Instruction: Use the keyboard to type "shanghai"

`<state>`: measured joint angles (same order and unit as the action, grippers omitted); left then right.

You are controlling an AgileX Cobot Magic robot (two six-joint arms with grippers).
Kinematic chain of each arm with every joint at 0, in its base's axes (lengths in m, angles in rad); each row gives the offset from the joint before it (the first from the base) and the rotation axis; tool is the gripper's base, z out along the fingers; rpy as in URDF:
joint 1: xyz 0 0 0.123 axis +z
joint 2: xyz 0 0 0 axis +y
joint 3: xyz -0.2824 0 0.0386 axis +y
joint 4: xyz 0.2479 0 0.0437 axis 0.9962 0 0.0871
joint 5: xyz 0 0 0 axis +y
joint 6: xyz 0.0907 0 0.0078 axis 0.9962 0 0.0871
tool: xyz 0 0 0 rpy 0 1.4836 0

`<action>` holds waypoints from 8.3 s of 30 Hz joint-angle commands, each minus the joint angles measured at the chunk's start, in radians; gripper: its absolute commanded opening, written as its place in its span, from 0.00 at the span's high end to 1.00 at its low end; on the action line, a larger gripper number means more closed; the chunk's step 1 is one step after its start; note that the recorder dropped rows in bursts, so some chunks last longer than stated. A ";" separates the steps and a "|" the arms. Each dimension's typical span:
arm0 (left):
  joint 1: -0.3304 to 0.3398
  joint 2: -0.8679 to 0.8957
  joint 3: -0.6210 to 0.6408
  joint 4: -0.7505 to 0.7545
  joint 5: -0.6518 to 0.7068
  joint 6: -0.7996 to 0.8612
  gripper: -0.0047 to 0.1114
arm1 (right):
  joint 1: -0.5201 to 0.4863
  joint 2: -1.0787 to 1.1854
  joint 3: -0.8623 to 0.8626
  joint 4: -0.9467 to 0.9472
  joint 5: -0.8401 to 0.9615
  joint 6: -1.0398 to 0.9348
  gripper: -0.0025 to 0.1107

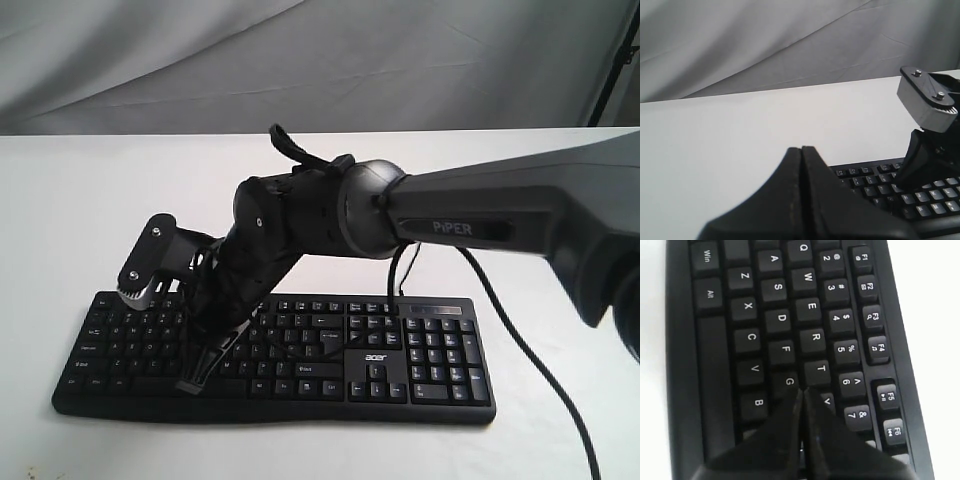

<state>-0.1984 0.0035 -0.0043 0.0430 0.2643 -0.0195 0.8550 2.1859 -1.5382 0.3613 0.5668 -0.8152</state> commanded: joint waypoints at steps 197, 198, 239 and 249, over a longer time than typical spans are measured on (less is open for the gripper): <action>-0.004 -0.003 0.004 0.001 -0.005 -0.003 0.96 | -0.111 -0.058 0.076 0.226 0.026 -0.201 0.98; -0.004 -0.003 0.004 0.001 -0.005 -0.003 0.96 | -0.111 -0.055 0.076 0.226 0.024 -0.201 0.98; -0.004 -0.003 0.004 0.001 -0.005 -0.003 0.96 | -0.120 -0.015 0.076 0.198 0.019 -0.205 0.98; -0.004 -0.003 0.004 0.001 -0.005 -0.003 0.96 | -0.120 -0.015 0.076 0.198 0.020 -0.205 0.98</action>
<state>-0.1984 0.0035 -0.0043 0.0430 0.2643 -0.0195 0.7397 2.1731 -1.4675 0.5643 0.5929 -1.0130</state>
